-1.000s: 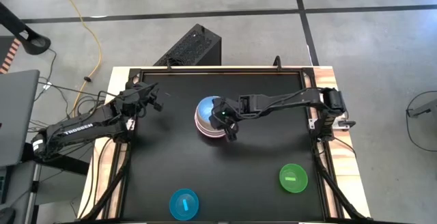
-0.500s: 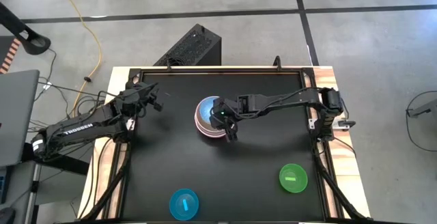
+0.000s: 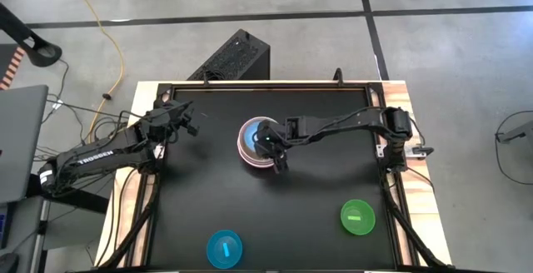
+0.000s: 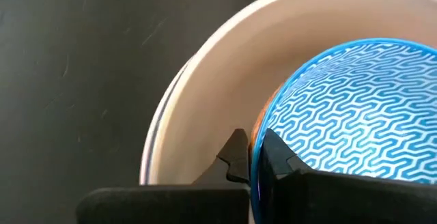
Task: Nest bowls inside each other
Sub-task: Stack the light blue bowl on top of the white bowl, then stack the green transparent bowl on top of the light blue bowl
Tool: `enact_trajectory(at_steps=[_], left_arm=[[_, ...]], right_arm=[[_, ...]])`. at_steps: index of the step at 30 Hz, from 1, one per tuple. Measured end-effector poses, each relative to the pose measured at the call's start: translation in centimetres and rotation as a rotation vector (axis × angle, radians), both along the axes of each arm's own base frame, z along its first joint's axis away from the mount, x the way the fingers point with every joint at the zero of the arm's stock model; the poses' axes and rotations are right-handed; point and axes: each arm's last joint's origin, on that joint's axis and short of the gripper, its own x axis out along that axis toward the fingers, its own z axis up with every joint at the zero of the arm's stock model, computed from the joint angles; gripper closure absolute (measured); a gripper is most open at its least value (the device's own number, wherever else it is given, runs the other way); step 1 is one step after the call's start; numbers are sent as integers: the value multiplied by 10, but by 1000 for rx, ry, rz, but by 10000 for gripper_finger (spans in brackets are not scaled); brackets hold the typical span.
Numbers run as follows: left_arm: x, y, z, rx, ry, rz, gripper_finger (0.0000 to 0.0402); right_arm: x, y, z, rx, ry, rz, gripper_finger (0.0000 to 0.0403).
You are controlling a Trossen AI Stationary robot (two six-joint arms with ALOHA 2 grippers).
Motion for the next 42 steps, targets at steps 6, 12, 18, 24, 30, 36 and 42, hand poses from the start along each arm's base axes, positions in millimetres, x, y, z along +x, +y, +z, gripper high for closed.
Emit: enact_trajectory(at_steps=[6, 12, 18, 24, 30, 36, 42], left_arm=[[0, 0, 0, -1, 0, -3, 307], [0, 0, 0, 0, -1, -3, 307], [0, 0, 0, 0, 0, -4, 307], [0, 0, 0, -1, 0, -4, 307], [0, 0, 0, -1, 0, -4, 307], [0, 0, 0, -1, 0, -5, 307], [0, 0, 0, -1, 0, -6, 307]], right_arm=[[1, 0, 0, -2, -4, -4, 396], [1, -1, 0, 1, -3, -39, 358], [3, -1, 8, -51, 2, -92, 312], [1, -2, 22, -34, 54, -128, 279], [0, 3, 34, -30, 73, -123, 252], [-3, 3, 36, -27, 105, -129, 234], [-7, 4, 49, -23, 155, -137, 225]])
